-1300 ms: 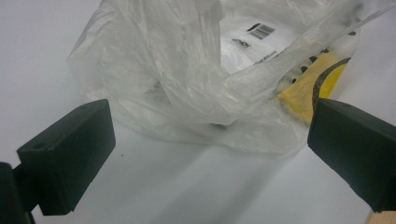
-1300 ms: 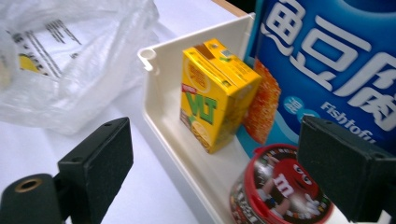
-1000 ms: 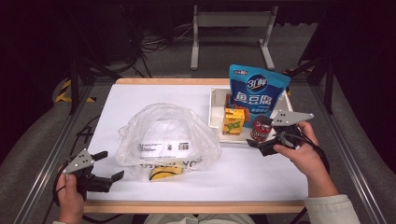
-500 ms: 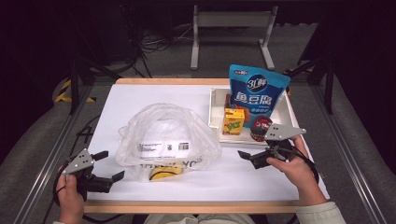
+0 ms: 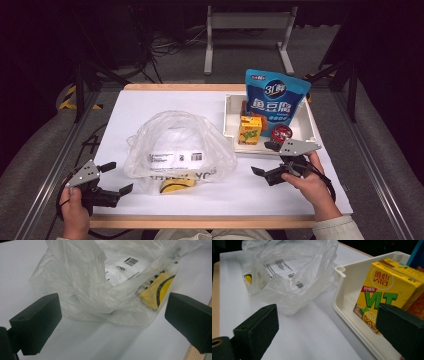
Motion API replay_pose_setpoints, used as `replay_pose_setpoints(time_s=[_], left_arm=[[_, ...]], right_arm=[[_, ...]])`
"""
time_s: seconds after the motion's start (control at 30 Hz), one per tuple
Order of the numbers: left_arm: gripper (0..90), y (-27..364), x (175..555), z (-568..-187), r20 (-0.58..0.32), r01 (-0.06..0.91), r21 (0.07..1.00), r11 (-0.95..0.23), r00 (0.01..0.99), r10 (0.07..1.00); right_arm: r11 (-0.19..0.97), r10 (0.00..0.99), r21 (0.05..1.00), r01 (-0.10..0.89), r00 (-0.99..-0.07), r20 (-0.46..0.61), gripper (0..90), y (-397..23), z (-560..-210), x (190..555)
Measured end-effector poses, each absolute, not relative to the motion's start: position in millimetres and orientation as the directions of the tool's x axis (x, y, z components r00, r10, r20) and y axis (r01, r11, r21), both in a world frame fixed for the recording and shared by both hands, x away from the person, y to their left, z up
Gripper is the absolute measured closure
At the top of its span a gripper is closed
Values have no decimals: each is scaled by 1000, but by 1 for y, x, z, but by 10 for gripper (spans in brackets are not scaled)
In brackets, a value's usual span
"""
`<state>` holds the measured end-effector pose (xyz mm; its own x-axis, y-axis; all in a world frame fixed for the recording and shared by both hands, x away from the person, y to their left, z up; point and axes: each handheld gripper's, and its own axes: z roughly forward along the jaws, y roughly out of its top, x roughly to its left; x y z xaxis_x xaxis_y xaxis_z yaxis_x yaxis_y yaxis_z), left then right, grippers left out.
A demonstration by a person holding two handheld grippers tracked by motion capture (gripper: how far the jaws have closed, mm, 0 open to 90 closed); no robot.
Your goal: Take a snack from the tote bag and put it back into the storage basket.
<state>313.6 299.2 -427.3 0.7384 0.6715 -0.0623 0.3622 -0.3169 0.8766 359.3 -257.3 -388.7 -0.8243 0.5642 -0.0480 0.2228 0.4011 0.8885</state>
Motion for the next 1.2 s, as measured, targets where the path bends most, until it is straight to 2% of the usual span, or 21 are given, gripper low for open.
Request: replay_pose_setpoints(time_s=[0.27,0.7,1.2], left_arm=[[13,301,314,-428,-73,353,884,-308,753,654],[12,303,315,-431,-85,363,879,-310,758,647],[13,303,316,-435,-84,362,878,-313,760,645]], right_arm=[[425,576,873,239,-815,-58,48,-257,-408,364],[470,624,821,325,-780,-48,48,-253,-431,370],[471,652,800,371,-757,-33,48,-254,-438,373]])
